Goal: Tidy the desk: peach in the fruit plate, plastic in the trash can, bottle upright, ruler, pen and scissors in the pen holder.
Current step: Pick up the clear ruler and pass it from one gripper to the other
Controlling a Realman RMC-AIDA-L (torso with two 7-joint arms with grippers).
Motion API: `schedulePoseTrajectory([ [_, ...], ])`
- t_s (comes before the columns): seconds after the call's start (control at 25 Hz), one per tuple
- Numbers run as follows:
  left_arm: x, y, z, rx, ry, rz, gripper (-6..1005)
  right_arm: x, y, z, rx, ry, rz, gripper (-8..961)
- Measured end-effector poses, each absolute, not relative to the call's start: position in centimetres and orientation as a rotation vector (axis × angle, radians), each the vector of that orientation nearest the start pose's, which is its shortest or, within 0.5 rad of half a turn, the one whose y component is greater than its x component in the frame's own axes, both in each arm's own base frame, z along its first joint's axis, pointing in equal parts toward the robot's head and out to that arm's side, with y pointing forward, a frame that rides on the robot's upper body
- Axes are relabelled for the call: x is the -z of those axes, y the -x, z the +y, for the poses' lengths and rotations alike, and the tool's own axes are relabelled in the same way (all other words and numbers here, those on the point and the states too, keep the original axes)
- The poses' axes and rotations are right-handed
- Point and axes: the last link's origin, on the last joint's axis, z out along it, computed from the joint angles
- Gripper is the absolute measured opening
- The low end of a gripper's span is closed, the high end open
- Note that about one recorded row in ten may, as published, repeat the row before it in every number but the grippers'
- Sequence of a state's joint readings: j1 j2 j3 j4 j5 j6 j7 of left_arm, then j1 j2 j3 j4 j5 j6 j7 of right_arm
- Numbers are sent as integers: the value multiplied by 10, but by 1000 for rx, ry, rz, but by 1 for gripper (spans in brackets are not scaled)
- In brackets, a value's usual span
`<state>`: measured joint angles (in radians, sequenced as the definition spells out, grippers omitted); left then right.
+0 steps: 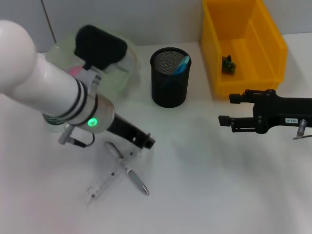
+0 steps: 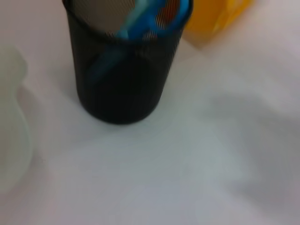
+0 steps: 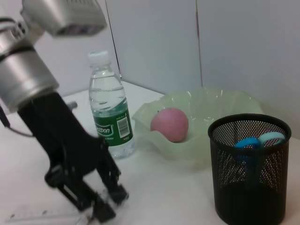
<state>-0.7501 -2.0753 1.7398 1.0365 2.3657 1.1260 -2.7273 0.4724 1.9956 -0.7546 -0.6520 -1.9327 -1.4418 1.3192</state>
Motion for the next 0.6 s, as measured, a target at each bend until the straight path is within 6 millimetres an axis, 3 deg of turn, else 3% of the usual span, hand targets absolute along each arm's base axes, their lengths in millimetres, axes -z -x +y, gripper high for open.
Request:
schedulePoseTrajectory([
  [0.04,95,146,367,-342,2668,-904,391,-30,-298,337,-534,2612,574,700],
  [0.16,63,131,374,-164,2638,-946,391,-30,-300,337,-526,2604,580,699],
  [0.28,63,131,374,-164,2638,-946,391,-31,-301,337,-523,2601,583,697],
  [0.36,29,119,374,239,2666,-1010,391,-32,-302,337,-524,2596,585,696],
  [0.4,21,117,374,360,2674,-1019,391,-32,-302,337,-525,2593,586,696],
  [0.44,21,117,374,360,2674,-1019,391,-33,-302,337,-526,2590,588,695],
  [0.56,-4,122,373,814,2640,-1042,391,-33,-303,338,-523,2586,588,694],
  [0.6,-4,122,373,814,2640,-1042,391,-33,-302,338,-523,2586,587,693],
])
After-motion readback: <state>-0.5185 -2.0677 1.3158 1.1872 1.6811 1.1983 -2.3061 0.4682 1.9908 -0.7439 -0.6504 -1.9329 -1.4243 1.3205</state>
